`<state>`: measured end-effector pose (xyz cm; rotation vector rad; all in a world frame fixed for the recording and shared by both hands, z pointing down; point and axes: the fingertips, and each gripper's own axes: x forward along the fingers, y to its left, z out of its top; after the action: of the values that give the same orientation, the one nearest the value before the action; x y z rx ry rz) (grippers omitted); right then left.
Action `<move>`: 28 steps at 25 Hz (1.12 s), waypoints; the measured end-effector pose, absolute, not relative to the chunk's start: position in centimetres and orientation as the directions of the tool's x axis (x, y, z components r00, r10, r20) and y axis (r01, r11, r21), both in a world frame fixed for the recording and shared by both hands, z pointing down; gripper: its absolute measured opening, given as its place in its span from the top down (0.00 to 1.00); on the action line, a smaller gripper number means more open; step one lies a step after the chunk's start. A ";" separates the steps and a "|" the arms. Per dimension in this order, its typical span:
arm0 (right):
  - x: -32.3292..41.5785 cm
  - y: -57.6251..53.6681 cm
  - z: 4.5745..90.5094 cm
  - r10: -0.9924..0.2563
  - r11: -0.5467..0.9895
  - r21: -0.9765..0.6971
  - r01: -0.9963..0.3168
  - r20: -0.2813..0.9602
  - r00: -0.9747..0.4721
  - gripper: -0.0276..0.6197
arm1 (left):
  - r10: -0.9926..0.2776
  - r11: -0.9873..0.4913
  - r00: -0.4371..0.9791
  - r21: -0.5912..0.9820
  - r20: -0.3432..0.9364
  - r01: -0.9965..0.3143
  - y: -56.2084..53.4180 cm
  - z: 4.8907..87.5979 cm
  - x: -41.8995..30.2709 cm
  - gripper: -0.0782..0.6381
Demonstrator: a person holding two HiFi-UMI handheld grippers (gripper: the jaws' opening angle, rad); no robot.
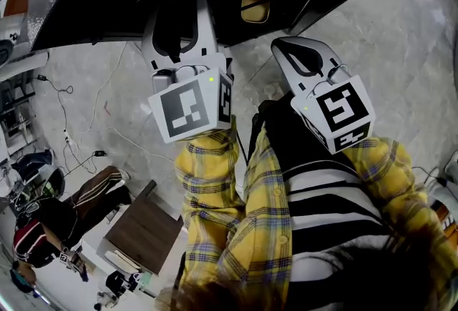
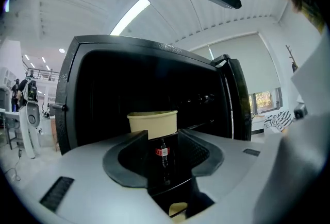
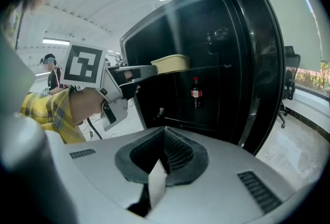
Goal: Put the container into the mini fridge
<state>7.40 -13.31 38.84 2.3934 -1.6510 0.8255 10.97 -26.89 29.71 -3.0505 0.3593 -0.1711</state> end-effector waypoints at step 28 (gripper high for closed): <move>6.5 -15.8 37.1 -0.853 -0.346 -0.132 -0.929 0.456 0.253 0.92 | -0.304 -0.946 0.927 0.047 0.219 -0.322 -26.5 33.8 0.0 0.63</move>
<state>6.55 -15.75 37.12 2.3523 -1.6908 0.6889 -0.04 -26.50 33.82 -3.1646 0.5147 -0.3391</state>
